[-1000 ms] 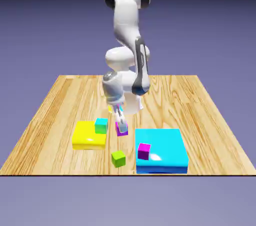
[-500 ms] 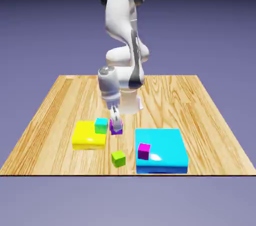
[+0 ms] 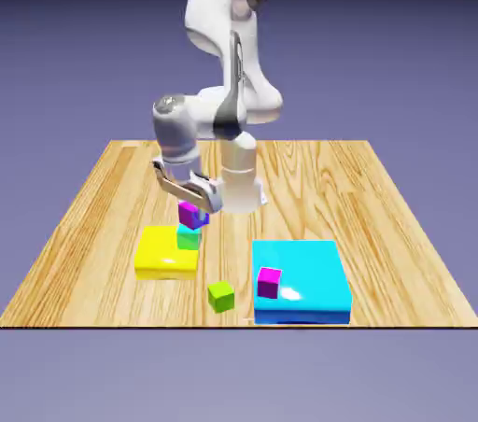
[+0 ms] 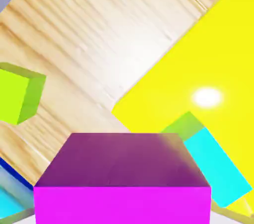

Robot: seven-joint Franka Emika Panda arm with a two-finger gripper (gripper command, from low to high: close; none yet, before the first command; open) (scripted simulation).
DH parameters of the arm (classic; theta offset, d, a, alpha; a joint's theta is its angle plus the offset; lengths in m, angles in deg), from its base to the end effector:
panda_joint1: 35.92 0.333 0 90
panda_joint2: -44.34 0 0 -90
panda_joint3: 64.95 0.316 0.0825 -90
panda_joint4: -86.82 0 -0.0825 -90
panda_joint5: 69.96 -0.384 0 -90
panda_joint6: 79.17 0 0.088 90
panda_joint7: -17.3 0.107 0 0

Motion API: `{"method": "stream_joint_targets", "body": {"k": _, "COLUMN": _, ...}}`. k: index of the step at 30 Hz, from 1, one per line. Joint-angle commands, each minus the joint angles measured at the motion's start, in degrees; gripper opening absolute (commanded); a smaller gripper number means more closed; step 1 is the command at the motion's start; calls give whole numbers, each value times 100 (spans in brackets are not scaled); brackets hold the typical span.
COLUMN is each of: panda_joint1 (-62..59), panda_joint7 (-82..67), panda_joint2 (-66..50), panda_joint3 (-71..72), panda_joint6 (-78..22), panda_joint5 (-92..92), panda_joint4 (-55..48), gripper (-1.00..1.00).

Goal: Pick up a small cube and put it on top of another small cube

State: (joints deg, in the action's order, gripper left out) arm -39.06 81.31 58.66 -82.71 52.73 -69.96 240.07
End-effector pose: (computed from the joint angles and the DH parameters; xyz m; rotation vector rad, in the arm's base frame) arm 0.3665 -0.1338 0.3029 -2.3111 2.0846 0.2378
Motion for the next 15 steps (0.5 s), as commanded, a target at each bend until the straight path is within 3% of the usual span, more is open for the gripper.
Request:
{"method": "stream_joint_targets", "body": {"k": 1, "panda_joint1": -209, "panda_joint7": -204, "panda_joint2": 82, "panda_joint3": 158, "panda_joint6": -141, "panda_joint5": 74, "panda_joint4": -8, "gripper": -100}}
{"method": "stream_joint_targets", "body": {"k": 6, "panda_joint1": -910, "panda_joint7": -871, "panda_joint2": 426, "panda_joint3": 727, "panda_joint6": -535, "panda_joint5": 234, "panda_joint4": 128, "gripper": -100}}
{"method": "stream_joint_targets", "body": {"k": 12, "panda_joint1": -844, "panda_joint7": -1012, "panda_joint2": -476, "panda_joint3": 670, "panda_joint6": 796, "panda_joint5": 74, "panda_joint4": 563, "gripper": -100}}
{"method": "stream_joint_targets", "body": {"k": 13, "panda_joint1": -844, "panda_joint7": -1012, "panda_joint2": -476, "panda_joint3": 670, "panda_joint6": 796, "panda_joint5": 74, "panda_joint4": 563, "gripper": 100}}
{"method": "stream_joint_targets", "body": {"k": 15, "panda_joint1": -856, "panda_joint7": -986, "panda_joint2": -307, "panda_joint3": 680, "panda_joint6": 548, "panda_joint5": 104, "panda_joint4": 482, "gripper": 100}}
